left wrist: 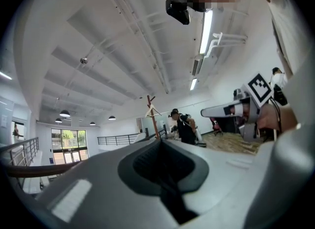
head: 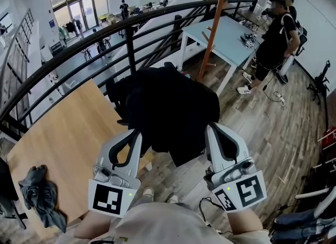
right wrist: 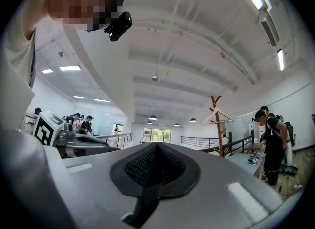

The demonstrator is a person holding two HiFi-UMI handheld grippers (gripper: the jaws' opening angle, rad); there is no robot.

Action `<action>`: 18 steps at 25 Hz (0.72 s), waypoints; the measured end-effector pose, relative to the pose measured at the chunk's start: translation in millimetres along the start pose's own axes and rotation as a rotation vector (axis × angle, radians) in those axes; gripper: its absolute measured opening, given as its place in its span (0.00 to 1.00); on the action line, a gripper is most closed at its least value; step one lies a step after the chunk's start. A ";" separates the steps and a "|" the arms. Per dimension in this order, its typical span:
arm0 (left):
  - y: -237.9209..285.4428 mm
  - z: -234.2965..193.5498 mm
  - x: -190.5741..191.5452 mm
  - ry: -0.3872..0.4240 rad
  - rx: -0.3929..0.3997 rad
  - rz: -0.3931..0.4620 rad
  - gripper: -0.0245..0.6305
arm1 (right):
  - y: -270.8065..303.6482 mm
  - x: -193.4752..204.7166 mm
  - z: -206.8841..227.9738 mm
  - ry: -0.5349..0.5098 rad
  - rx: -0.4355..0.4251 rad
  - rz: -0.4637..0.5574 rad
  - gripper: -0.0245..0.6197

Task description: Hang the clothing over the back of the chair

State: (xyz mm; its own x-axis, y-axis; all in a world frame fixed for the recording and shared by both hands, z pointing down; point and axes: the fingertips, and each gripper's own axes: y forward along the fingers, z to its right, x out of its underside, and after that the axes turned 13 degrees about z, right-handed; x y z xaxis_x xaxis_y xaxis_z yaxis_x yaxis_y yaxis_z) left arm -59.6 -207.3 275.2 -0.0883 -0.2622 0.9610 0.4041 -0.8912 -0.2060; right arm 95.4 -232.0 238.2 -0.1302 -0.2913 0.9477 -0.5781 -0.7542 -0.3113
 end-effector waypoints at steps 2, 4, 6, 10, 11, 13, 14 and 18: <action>-1.4 0.7 3.7 -0.003 0.002 -0.012 0.04 | -2.7 3.3 1.3 0.006 -0.001 -0.010 0.04; 0.1 0.8 4.7 -0.003 0.003 -0.016 0.04 | -3.1 5.6 1.8 0.011 -0.007 -0.020 0.04; 2.2 0.8 4.2 -0.005 0.004 -0.014 0.04 | -2.9 7.0 1.4 0.015 -0.011 -0.024 0.04; 3.4 1.7 3.6 -0.012 0.006 -0.011 0.04 | -4.4 8.5 0.0 0.019 -0.013 -0.025 0.04; 3.8 1.4 3.3 -0.020 0.007 -0.010 0.04 | -5.1 8.3 -0.1 0.019 -0.013 -0.027 0.04; 4.3 -0.4 1.4 -0.032 0.006 -0.002 0.04 | -6.6 7.2 0.3 0.015 -0.011 -0.027 0.04; 4.3 -1.4 0.1 -0.032 0.004 0.002 0.04 | -7.5 6.5 1.0 0.013 -0.008 -0.027 0.04; 2.5 -2.5 -1.6 -0.022 0.003 0.005 0.04 | -10.8 6.0 2.7 0.009 0.003 -0.027 0.04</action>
State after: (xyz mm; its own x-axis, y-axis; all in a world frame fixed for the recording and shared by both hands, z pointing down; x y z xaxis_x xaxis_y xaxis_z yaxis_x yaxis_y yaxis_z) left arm -60.8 -210.0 272.7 -0.0660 -0.2585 0.9637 0.4075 -0.8886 -0.2105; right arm 103.0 -227.3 247.1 -0.1217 -0.2652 0.9565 -0.5794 -0.7635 -0.2854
